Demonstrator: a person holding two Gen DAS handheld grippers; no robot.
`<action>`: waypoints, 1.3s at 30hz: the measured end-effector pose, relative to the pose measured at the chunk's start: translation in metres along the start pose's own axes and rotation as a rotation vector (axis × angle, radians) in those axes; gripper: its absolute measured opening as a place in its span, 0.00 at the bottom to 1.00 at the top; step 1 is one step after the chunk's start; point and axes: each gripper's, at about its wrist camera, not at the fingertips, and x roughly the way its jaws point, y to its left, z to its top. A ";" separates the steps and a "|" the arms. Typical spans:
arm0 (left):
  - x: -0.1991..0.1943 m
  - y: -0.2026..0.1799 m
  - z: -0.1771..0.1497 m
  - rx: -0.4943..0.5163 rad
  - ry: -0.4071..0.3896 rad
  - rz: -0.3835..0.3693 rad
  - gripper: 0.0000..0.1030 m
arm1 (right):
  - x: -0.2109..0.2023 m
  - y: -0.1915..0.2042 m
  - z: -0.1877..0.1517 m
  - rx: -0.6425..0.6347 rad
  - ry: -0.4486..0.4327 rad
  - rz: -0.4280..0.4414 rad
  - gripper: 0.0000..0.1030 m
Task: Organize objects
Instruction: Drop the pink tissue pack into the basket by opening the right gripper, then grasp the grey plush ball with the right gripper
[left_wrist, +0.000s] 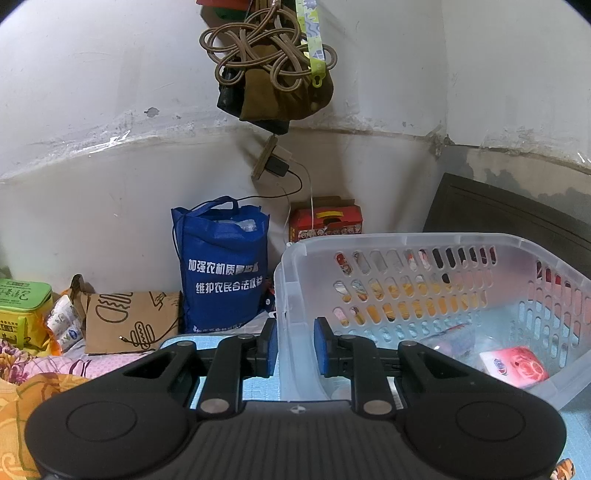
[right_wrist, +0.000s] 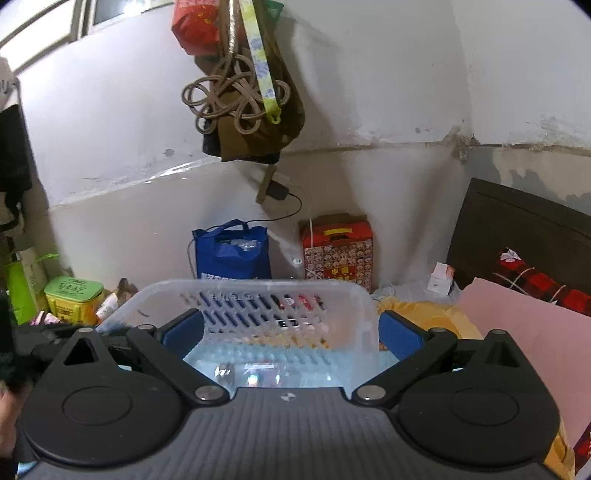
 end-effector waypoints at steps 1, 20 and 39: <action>0.000 0.000 0.000 0.000 0.000 0.001 0.24 | -0.007 -0.001 -0.005 0.002 -0.013 0.004 1.00; -0.001 -0.004 -0.001 0.008 0.002 0.016 0.24 | -0.034 0.012 -0.129 0.161 0.070 0.085 1.00; 0.002 -0.004 0.001 0.013 0.009 0.021 0.25 | -0.020 0.102 -0.158 -0.087 0.008 0.111 0.86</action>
